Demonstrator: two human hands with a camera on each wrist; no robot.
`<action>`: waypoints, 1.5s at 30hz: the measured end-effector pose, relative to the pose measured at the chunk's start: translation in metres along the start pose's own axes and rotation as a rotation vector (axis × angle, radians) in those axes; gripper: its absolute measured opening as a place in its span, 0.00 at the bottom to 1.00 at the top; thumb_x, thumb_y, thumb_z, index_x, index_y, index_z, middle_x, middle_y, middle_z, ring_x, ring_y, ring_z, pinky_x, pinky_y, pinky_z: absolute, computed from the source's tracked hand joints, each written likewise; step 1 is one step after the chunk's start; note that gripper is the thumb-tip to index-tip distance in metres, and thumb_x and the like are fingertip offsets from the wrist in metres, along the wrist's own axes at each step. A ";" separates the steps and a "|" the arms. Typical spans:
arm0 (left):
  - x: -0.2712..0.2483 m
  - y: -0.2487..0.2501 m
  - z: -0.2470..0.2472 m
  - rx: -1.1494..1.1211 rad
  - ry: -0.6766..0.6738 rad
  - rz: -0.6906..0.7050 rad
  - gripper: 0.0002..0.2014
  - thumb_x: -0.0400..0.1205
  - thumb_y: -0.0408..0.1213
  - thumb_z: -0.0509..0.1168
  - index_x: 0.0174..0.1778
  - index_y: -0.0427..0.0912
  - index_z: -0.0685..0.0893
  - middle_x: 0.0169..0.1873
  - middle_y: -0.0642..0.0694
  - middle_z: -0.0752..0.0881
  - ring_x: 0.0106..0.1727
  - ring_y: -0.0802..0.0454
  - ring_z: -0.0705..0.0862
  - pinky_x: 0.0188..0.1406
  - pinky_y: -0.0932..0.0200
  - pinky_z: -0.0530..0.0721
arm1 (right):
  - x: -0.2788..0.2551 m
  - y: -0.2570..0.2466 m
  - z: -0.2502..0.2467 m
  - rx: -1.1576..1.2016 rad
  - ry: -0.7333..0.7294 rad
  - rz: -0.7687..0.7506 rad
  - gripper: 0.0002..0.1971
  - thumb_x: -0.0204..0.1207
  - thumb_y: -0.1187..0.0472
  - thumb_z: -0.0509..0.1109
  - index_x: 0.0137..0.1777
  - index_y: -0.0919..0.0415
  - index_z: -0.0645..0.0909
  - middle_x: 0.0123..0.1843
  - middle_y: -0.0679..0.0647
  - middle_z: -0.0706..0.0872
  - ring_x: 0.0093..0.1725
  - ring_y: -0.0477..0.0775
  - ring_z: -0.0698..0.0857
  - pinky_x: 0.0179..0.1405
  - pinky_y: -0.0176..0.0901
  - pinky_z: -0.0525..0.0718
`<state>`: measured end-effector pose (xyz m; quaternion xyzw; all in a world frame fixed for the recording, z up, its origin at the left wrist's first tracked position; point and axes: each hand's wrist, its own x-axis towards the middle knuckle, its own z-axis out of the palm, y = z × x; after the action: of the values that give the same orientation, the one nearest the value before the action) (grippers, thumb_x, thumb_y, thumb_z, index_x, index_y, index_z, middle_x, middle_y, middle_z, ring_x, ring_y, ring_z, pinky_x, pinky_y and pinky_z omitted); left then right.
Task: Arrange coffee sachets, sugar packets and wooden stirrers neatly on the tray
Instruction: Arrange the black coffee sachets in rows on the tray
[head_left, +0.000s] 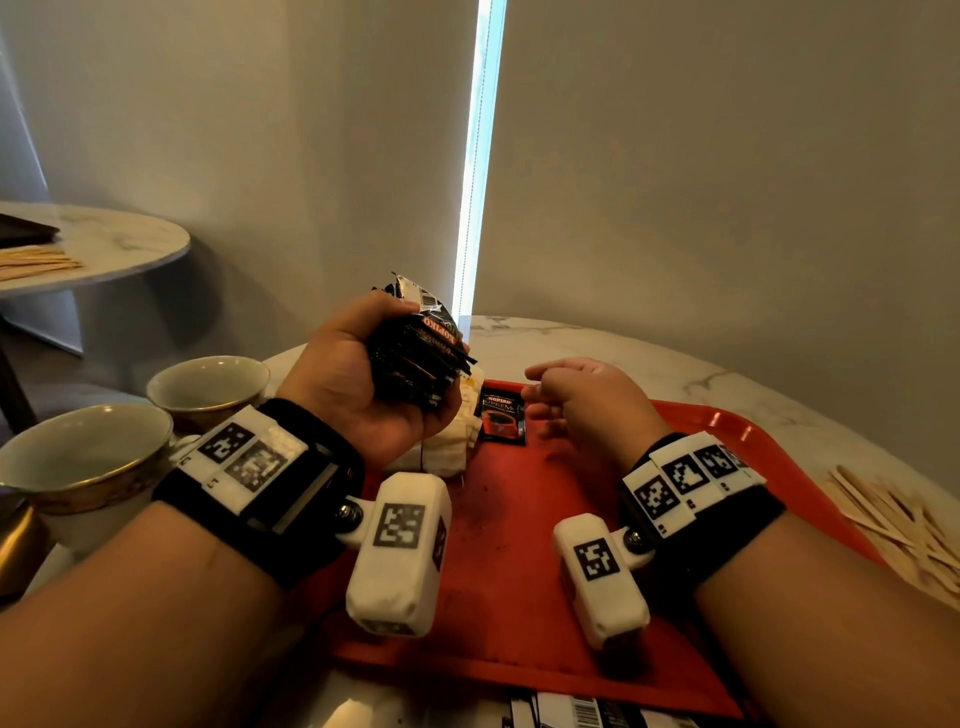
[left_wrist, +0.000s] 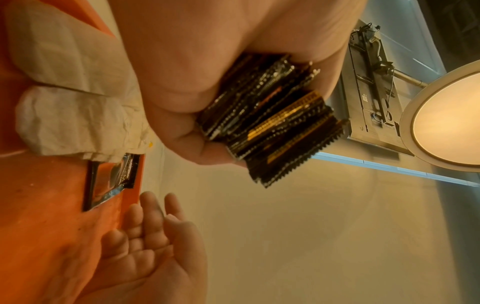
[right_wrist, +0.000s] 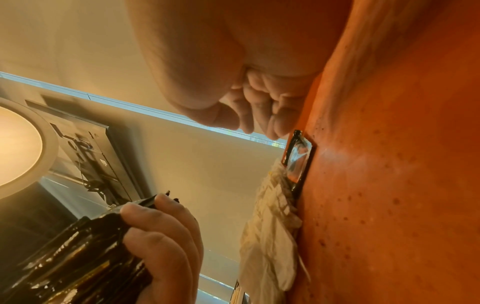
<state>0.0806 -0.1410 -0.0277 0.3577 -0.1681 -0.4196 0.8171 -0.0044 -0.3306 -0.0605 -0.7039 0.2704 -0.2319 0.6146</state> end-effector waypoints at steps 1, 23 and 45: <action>0.000 -0.001 0.000 0.006 -0.001 -0.004 0.26 0.70 0.44 0.66 0.65 0.41 0.80 0.44 0.41 0.87 0.39 0.48 0.86 0.36 0.57 0.85 | -0.001 -0.002 -0.001 -0.005 0.007 -0.017 0.11 0.76 0.71 0.64 0.52 0.63 0.86 0.49 0.66 0.91 0.39 0.57 0.85 0.34 0.49 0.83; -0.003 -0.006 0.006 0.025 -0.046 -0.072 0.20 0.78 0.48 0.65 0.59 0.39 0.86 0.51 0.39 0.85 0.41 0.48 0.87 0.35 0.58 0.85 | -0.033 -0.023 0.007 -0.184 -0.326 -0.635 0.27 0.70 0.58 0.76 0.67 0.33 0.82 0.71 0.44 0.83 0.62 0.43 0.85 0.62 0.61 0.87; -0.003 -0.004 0.003 0.027 0.046 -0.102 0.20 0.75 0.47 0.68 0.53 0.35 0.86 0.47 0.37 0.88 0.38 0.48 0.89 0.35 0.57 0.85 | -0.028 -0.022 0.004 0.065 0.072 -0.568 0.09 0.85 0.63 0.68 0.52 0.47 0.86 0.45 0.54 0.93 0.43 0.60 0.91 0.36 0.48 0.89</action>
<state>0.0745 -0.1414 -0.0285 0.3861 -0.1366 -0.4500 0.7936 -0.0201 -0.3069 -0.0394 -0.7225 0.0762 -0.4283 0.5373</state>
